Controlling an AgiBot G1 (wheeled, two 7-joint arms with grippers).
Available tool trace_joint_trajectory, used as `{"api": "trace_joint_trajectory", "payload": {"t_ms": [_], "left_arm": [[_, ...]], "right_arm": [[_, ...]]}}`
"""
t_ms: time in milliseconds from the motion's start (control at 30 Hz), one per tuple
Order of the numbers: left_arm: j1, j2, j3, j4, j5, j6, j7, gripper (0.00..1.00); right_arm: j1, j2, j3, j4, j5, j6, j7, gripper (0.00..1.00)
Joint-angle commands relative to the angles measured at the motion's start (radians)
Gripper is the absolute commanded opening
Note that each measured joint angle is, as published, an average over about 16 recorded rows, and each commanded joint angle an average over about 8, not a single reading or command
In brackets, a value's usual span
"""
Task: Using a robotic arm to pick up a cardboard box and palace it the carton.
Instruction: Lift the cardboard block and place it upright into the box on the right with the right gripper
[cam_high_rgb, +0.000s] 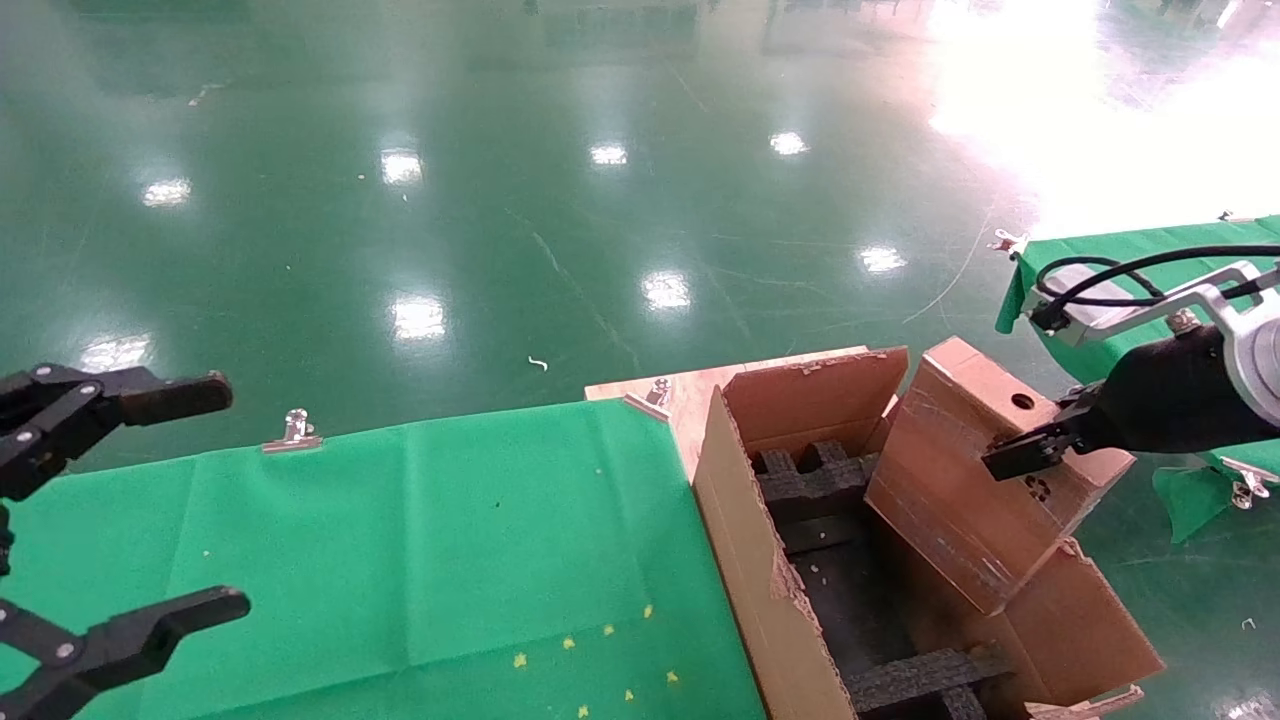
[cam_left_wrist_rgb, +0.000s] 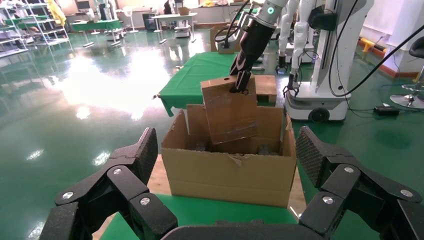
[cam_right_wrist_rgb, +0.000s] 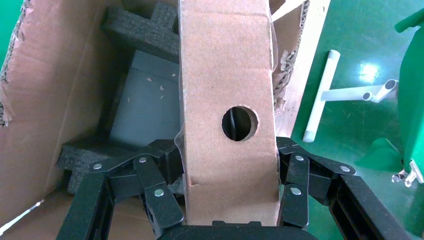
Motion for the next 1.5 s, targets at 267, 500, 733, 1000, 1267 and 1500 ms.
{"api": "trace_joint_trajectory", "payload": {"t_ms": [267,500,733,1000,1267,1500], "left_arm": [[0.0,0.0,0.0,0.0,0.0,0.0,0.0,1.0],[0.0,0.0,0.0,0.0,0.0,0.0,0.0,1.0],[0.0,0.0,0.0,0.0,0.0,0.0,0.0,1.0],[0.0,0.0,0.0,0.0,0.0,0.0,0.0,1.0],[0.0,0.0,0.0,0.0,0.0,0.0,0.0,1.0],[0.0,0.0,0.0,0.0,0.0,0.0,0.0,1.0]], "right_arm": [[-0.013,-0.015,-0.005,-0.025,-0.007,0.017,0.037,0.0],[-0.055,-0.058,-0.029,-0.012,-0.059,0.049,0.19,0.0],[-0.097,-0.098,-0.063,-0.007,-0.141,0.055,0.339,0.0],[-0.134,-0.126,-0.084,-0.005,-0.228,0.084,0.472,0.0],[-0.172,-0.148,-0.091,-0.005,-0.255,0.123,0.556,0.0],[-0.212,-0.152,-0.105,-0.006,-0.287,0.161,0.611,0.0]]}}
